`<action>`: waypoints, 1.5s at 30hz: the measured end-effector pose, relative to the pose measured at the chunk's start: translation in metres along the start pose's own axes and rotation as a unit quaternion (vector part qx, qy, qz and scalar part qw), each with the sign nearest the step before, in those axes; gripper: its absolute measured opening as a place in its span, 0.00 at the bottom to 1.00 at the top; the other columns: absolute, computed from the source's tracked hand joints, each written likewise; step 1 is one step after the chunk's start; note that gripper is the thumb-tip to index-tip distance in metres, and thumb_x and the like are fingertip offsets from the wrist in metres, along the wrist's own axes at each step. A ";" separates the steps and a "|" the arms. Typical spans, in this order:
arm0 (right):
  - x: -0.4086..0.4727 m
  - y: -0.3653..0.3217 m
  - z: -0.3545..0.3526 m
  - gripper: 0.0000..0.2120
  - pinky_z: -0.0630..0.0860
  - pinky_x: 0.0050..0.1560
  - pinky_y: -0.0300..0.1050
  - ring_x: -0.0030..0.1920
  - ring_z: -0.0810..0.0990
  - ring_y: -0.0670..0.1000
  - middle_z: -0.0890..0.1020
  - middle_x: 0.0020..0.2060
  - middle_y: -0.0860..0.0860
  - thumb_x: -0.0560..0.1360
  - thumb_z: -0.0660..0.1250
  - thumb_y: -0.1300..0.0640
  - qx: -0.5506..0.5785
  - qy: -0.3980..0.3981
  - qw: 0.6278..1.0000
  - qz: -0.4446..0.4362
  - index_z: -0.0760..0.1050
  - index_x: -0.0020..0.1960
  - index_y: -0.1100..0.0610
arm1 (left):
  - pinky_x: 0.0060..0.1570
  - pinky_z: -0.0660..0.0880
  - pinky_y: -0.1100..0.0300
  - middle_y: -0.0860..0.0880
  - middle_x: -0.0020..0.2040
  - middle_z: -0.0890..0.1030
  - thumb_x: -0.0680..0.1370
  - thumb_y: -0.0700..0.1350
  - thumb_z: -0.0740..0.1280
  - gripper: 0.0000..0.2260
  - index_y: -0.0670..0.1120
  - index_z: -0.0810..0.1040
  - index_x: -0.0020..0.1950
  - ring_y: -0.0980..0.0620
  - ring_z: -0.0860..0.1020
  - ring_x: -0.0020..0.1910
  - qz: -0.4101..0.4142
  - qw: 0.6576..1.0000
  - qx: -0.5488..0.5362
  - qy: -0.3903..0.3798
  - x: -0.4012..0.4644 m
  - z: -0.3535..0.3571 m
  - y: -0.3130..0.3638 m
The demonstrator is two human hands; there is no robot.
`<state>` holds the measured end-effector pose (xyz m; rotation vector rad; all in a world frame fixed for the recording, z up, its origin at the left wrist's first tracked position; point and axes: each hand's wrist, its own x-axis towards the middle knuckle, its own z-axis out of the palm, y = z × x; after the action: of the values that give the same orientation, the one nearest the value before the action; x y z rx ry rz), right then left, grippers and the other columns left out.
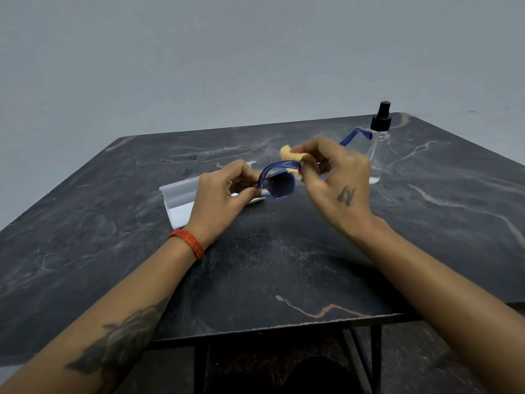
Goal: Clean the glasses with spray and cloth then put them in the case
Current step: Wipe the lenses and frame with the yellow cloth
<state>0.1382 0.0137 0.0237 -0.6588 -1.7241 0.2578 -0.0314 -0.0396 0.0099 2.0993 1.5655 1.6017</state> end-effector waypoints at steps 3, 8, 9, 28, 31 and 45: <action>0.003 0.001 0.001 0.07 0.81 0.39 0.49 0.37 0.82 0.46 0.81 0.37 0.46 0.72 0.67 0.64 0.076 0.014 0.993 0.093 0.75 0.45 0.53 | 0.42 0.74 0.73 0.56 0.39 0.79 0.69 0.33 0.72 0.07 0.41 0.77 0.42 0.66 0.79 0.38 -0.005 1.000 -0.005 -0.001 0.000 0.000 0.000; 0.004 -0.003 -0.004 0.09 0.77 0.36 0.42 0.36 0.82 0.46 0.83 0.34 0.49 0.72 0.71 0.55 0.116 0.030 0.981 0.152 0.72 0.40 0.47 | 0.42 0.74 0.72 0.55 0.39 0.80 0.68 0.34 0.73 0.08 0.44 0.76 0.41 0.65 0.79 0.38 -0.008 1.000 -0.016 0.001 0.000 0.000 0.000; 0.004 -0.004 -0.005 0.09 0.75 0.35 0.40 0.35 0.81 0.46 0.82 0.33 0.49 0.72 0.71 0.54 0.122 0.023 0.980 0.154 0.72 0.39 0.47 | 0.42 0.74 0.72 0.55 0.39 0.80 0.68 0.34 0.73 0.08 0.44 0.76 0.41 0.65 0.79 0.38 -0.008 1.000 -0.014 0.001 0.000 0.000 0.000; -0.010 0.002 0.007 0.06 0.68 0.36 0.36 0.32 0.78 0.51 0.81 0.37 0.52 0.64 0.74 0.65 -0.158 -0.076 0.980 -0.099 0.80 0.39 0.60 | 0.42 0.75 0.71 0.58 0.38 0.79 0.68 0.33 0.73 0.13 0.50 0.75 0.39 0.64 0.79 0.38 0.008 1.000 0.014 -0.007 0.000 -0.001 0.003; -0.011 0.002 0.009 0.07 0.75 0.32 0.43 0.31 0.77 0.53 0.80 0.34 0.52 0.66 0.73 0.62 -0.157 -0.112 0.975 -0.108 0.78 0.42 0.60 | 0.42 0.76 0.70 0.58 0.38 0.79 0.68 0.34 0.73 0.12 0.49 0.76 0.40 0.64 0.79 0.38 0.011 1.000 0.011 -0.003 0.000 -0.001 0.002; -0.011 0.002 0.008 0.06 0.65 0.37 0.35 0.37 0.70 0.43 0.80 0.36 0.50 0.65 0.68 0.68 -0.122 -0.110 0.982 -0.093 0.80 0.40 0.60 | 0.42 0.74 0.73 0.58 0.38 0.79 0.68 0.33 0.72 0.11 0.47 0.75 0.40 0.65 0.78 0.38 0.003 1.000 0.002 -0.006 0.000 -0.002 0.002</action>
<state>0.1331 0.0105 0.0112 -0.6596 -2.0358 -0.0133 -0.0313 -0.0417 0.0115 2.1145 1.5621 1.5860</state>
